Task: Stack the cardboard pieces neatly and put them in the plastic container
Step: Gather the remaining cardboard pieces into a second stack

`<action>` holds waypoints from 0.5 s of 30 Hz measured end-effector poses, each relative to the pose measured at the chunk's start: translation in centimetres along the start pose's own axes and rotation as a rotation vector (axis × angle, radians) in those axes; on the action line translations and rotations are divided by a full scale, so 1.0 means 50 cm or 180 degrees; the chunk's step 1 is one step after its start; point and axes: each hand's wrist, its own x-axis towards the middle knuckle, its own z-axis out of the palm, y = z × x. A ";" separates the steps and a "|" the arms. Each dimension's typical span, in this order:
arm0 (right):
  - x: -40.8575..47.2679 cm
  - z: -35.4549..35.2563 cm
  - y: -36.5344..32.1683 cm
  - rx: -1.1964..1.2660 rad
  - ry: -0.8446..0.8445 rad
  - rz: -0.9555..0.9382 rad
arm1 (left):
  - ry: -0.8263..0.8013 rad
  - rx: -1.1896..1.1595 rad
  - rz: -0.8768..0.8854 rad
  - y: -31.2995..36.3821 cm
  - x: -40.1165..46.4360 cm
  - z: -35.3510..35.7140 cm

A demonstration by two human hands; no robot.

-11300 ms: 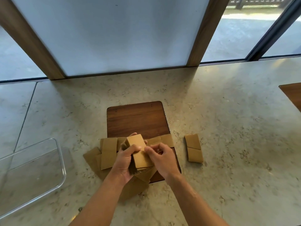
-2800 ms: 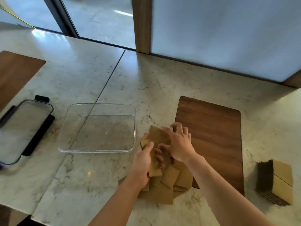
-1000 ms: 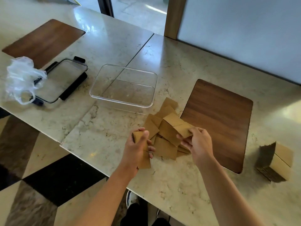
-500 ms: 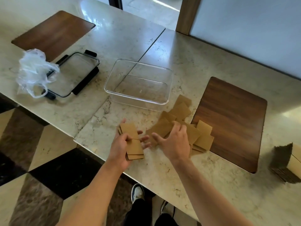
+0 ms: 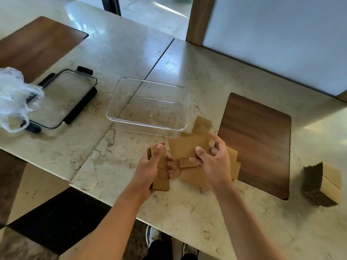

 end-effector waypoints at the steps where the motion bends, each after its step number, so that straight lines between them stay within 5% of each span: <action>1: -0.006 0.009 0.000 0.0325 0.0049 0.0122 | -0.0138 -0.0022 0.0055 -0.005 -0.004 0.002; 4: -0.030 0.047 0.009 0.0325 0.0078 0.0520 | -0.0138 0.0136 0.0160 -0.017 -0.009 0.021; 9: -0.066 0.087 0.061 -0.2111 -0.0365 -0.0177 | 0.0353 0.0015 -0.0140 -0.010 0.024 0.016; 13: -0.021 0.051 0.049 -0.2664 0.0878 -0.0644 | 0.0481 -0.0376 -0.0054 0.003 0.035 -0.018; 15: -0.001 0.048 0.045 -0.3189 0.0872 -0.0397 | 0.0360 -0.0550 0.0011 0.010 0.037 -0.028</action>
